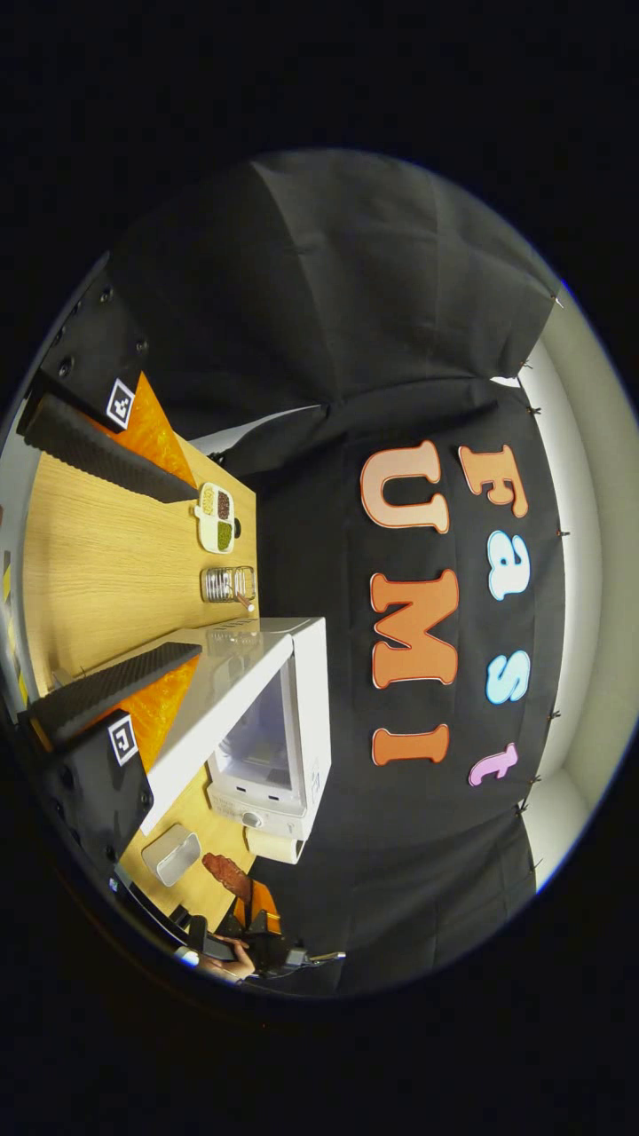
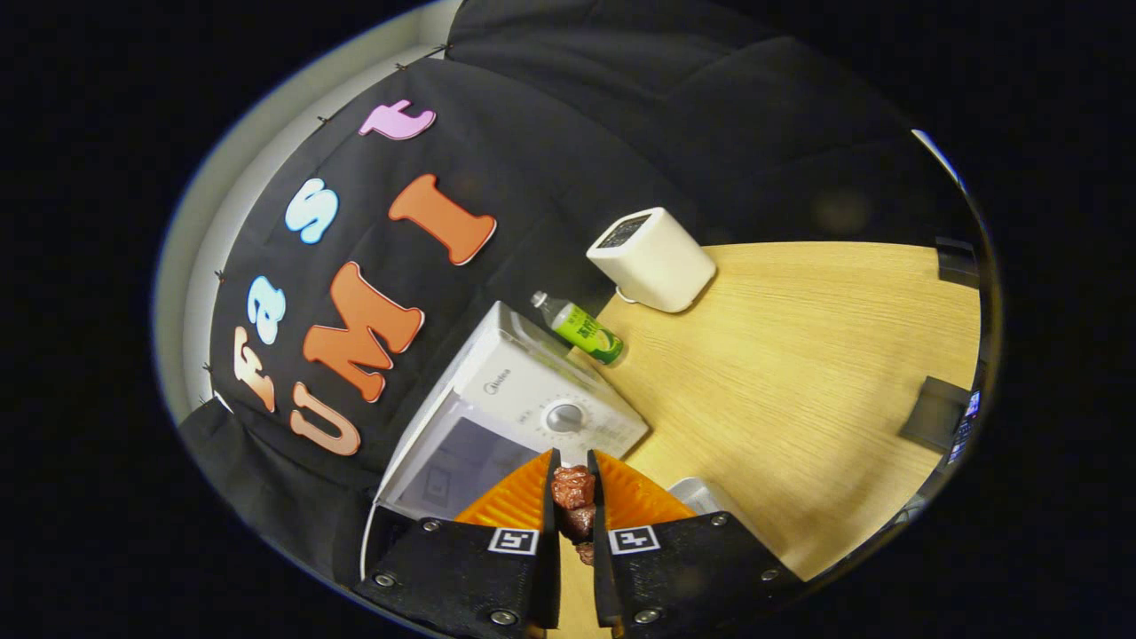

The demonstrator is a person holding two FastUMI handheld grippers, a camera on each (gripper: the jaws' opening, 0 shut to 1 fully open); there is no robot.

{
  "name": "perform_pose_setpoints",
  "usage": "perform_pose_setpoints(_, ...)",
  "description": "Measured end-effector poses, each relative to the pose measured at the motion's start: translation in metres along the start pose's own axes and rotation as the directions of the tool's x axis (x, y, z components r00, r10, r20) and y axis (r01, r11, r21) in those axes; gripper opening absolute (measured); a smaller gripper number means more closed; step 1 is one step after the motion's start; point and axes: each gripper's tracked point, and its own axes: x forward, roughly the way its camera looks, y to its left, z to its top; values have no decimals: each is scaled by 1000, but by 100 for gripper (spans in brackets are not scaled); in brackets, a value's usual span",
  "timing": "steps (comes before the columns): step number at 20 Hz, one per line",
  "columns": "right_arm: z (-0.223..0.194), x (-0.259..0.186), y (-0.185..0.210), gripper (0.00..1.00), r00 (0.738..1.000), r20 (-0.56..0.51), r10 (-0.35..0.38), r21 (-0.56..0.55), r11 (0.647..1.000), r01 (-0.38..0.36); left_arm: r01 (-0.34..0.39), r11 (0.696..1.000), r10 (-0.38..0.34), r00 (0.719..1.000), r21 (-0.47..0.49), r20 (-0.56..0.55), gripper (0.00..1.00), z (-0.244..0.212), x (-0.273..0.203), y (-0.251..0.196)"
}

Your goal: Open the microwave oven with the left hand, put the food in, and close the microwave oven.

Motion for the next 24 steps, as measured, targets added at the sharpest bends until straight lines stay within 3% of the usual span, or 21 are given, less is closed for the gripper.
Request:
perform_pose_setpoints(7, -44, 36, 83, 14, 992, -48, 118, 32, 993, -116, -73, 997, 72, 997, 18, 30, 100, 13, -2, 42)
perform_pose_setpoints(19, -153, 147, 136, 14, 983, -158, 90, 54, 995, -83, -166, 985, 166, 986, -46, -7, 100, 19, -2, 94)
perform_pose_setpoints(24, -175, 189, 148, 15, 991, -109, 72, 94, 994, -62, -213, 976, 212, 977, -52, -25, 100, 17, -2, 110)
